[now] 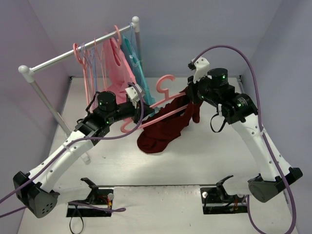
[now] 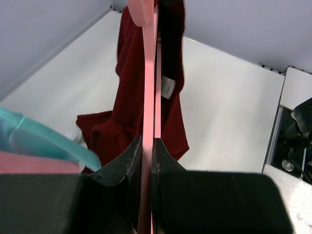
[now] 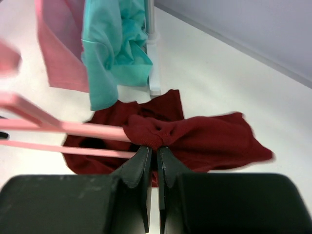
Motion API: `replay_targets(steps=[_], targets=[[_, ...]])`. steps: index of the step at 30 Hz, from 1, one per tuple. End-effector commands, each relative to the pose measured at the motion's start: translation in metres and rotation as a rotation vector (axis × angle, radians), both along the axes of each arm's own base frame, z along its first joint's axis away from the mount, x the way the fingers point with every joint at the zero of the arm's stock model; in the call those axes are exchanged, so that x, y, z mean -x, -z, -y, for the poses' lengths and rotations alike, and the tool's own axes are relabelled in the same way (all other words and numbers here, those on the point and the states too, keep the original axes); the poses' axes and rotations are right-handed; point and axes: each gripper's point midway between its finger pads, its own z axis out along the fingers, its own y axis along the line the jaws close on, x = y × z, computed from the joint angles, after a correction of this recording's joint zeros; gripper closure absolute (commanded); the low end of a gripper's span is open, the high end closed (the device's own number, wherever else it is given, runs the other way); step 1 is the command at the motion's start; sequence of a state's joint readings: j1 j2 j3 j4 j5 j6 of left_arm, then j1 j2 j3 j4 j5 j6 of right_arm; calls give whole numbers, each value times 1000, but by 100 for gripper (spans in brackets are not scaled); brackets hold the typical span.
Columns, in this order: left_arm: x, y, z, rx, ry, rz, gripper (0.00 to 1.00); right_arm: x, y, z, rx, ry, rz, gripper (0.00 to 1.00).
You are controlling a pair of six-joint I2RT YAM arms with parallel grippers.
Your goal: Place the t-shirt on the hanger
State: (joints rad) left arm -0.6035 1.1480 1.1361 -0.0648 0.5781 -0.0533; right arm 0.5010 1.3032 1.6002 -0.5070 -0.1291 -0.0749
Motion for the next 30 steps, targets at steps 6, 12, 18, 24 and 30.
replay_targets(steps=[6, 12, 18, 24, 30], targets=[[-5, -114, 8, 199, -226, 277, 100, 9, -82, -22, -126, -1, 155, 100], [-1, -109, 17, 238, -287, 256, 100, 7, -78, -13, -171, 98, 124, 100], [13, -90, 41, 267, -315, 235, 100, 3, -91, -8, -259, 192, 115, 100], [5, -94, 42, 319, -400, 204, 100, 0, -117, -3, -321, 236, 153, 100], [-1, -105, 40, 384, -483, 210, 100, -6, -108, -12, -378, 263, 95, 100]])
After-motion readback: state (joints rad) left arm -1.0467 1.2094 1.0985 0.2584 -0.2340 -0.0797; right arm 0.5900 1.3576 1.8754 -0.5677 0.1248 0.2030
